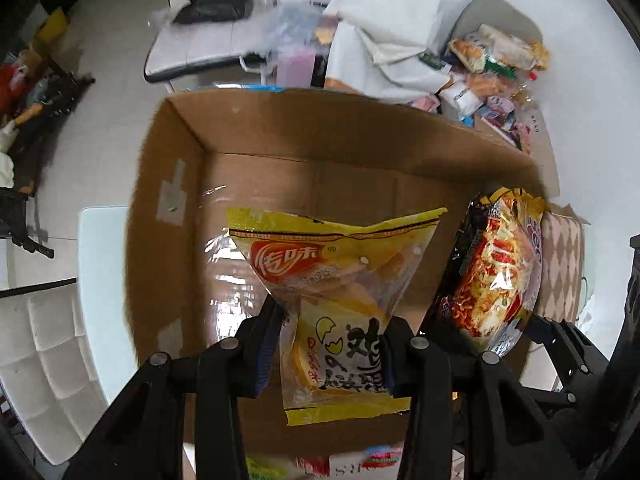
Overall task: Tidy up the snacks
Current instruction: 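Carry both packs into the cardboard box and open both tools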
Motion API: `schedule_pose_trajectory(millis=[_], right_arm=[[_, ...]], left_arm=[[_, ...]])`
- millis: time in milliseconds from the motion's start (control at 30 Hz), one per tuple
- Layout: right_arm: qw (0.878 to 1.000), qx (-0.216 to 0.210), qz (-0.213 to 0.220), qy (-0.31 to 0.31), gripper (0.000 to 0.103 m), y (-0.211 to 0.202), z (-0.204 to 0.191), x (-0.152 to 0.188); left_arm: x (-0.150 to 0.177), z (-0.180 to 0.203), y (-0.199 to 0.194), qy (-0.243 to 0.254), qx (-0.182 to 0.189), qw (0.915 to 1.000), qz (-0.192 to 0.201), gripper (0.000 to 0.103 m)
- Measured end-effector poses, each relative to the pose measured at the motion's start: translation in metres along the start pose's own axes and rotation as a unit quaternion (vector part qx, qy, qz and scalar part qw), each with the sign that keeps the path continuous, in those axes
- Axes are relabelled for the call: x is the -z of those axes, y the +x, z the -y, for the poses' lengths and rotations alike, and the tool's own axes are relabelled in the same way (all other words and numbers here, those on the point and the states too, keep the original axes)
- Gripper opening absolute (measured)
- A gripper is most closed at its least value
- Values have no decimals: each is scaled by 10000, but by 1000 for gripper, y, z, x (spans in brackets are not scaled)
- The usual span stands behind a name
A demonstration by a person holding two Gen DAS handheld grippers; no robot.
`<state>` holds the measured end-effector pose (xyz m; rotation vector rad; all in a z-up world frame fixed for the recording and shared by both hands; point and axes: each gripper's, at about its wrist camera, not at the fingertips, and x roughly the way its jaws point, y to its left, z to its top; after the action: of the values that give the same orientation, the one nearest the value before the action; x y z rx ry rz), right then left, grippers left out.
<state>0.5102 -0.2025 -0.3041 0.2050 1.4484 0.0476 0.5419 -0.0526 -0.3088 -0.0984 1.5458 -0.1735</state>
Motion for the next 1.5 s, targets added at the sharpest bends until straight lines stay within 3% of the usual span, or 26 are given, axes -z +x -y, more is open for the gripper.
schedule_pose_trajectory(millis=[233, 533, 567, 600, 633, 700, 900, 1133, 1500], right_arm=[[9992, 265, -249, -172, 88, 61, 1, -36], [9963, 466, -573, -432, 89, 96, -5, -56], [9961, 474, -611, -423, 89, 100, -3, -57], [9958, 505, -643, -413, 90, 103, -2, -59], [9954, 568, -647, -416, 95, 103, -2, -59], [9950, 678, -571, -469, 98, 101, -3, -59], [9952, 570, -591, -532, 98, 90, -2, -60], [9968, 616, -256, -433, 98, 58, 3, -33], [9951, 769, 556, -289, 98, -16, 8, 28]], left_arm=[[-28, -5, 40, 68, -7, 9993, -356, 39], [-34, -3, 50, 282, -90, 9988, -377, 40], [-34, -2, 49, 326, -139, 9989, -310, 41], [-33, -3, 48, 371, -184, 9988, -262, 50], [-32, -2, 47, 421, -197, 9986, -232, 65], [-32, -3, 45, 424, -179, 9987, -208, 84], [-27, -7, 35, 346, -204, 9992, 3, 85], [0, -14, 6, 273, -412, 9975, 506, 85], [65, -12, -58, 323, -948, 9828, 1553, 85]])
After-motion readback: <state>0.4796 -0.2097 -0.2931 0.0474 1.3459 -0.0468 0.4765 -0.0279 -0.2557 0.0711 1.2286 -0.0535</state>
